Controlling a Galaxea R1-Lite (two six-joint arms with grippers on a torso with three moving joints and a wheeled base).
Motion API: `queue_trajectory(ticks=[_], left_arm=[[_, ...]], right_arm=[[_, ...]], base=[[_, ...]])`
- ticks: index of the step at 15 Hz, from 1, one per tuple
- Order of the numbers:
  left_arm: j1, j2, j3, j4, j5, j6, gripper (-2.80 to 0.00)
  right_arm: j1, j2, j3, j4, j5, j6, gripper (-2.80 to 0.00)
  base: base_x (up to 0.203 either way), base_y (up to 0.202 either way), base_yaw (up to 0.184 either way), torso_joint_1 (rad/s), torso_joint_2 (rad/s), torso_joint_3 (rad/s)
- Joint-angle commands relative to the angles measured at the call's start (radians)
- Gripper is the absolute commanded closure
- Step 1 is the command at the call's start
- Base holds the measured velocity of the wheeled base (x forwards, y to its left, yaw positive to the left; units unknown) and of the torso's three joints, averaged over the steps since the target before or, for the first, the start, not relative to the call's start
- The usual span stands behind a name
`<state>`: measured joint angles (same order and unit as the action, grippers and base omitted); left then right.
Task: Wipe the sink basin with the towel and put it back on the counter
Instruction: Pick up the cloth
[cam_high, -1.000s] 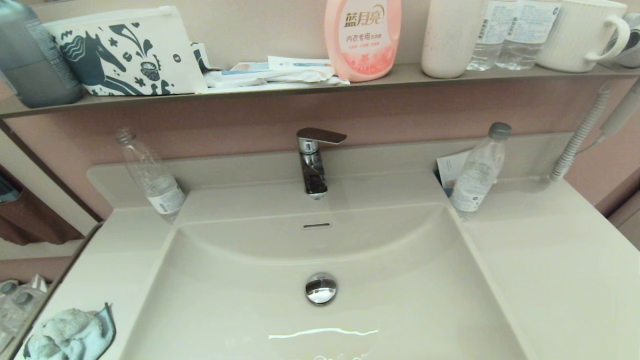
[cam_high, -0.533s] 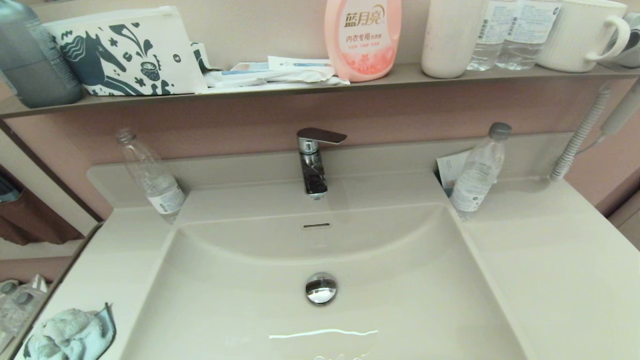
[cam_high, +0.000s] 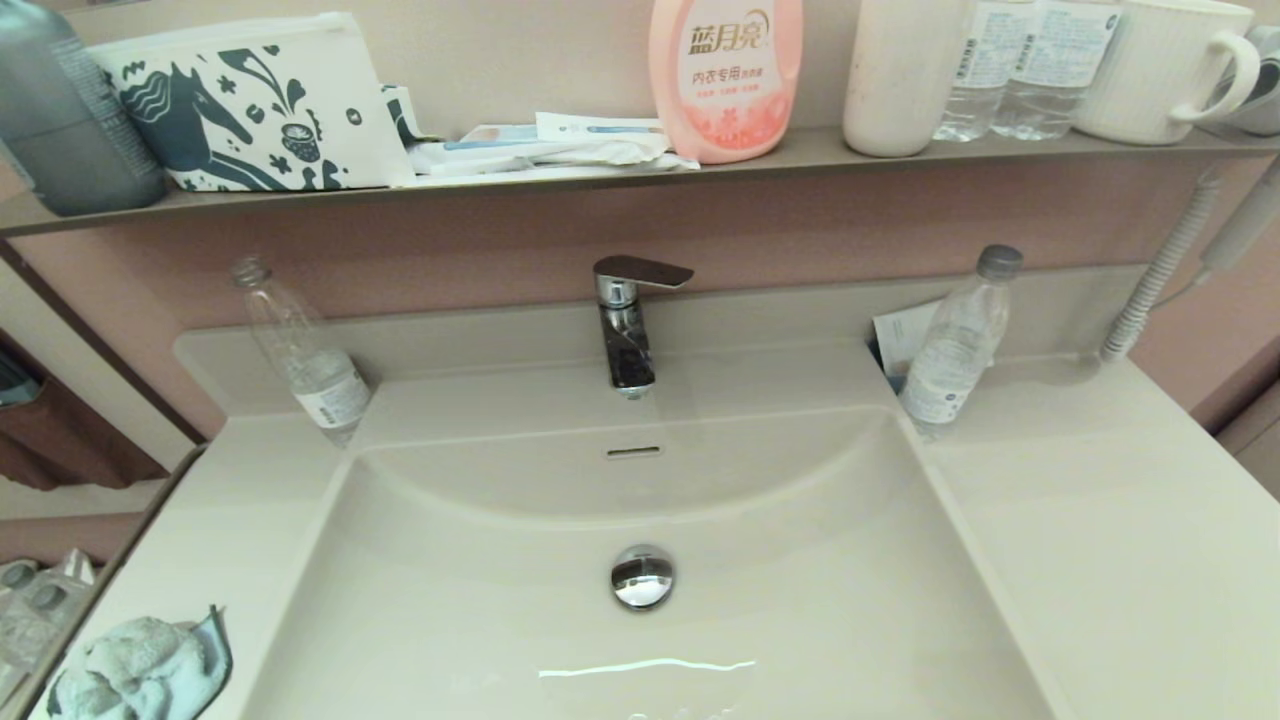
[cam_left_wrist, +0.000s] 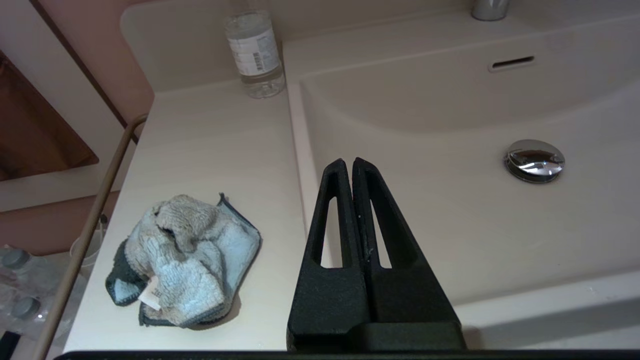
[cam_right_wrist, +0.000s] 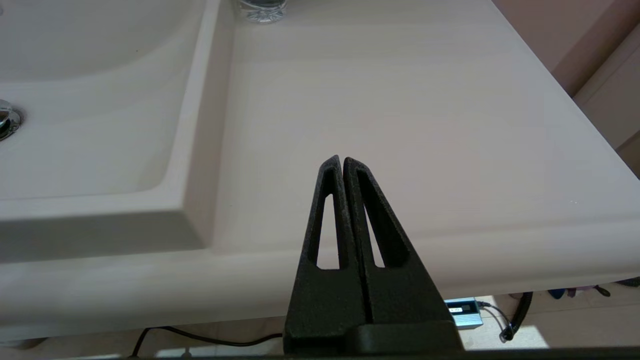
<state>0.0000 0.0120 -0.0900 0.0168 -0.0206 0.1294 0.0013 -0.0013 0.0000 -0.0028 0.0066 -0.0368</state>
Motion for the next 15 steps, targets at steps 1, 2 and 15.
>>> queue_trajectory(ticks=[1,2,15], left_arm=[[0.000,0.064,-0.040,0.003,0.010,0.001,0.00],[0.000,0.111,-0.058,0.003,0.026,0.001,0.00],[0.095,0.943,-0.321,0.145,0.256,-0.065,0.00]], right_arm=[[0.000,0.001,0.000,0.000,0.000,0.003,0.00],[0.000,0.001,0.000,0.000,0.000,0.005,0.00],[0.000,0.001,0.000,0.000,0.000,0.005,0.00]], base=[[0.000,0.000,0.000,0.000,0.00,0.000],[0.000,0.000,0.000,0.000,0.00,0.000],[0.000,0.000,0.000,0.000,0.00,0.000]])
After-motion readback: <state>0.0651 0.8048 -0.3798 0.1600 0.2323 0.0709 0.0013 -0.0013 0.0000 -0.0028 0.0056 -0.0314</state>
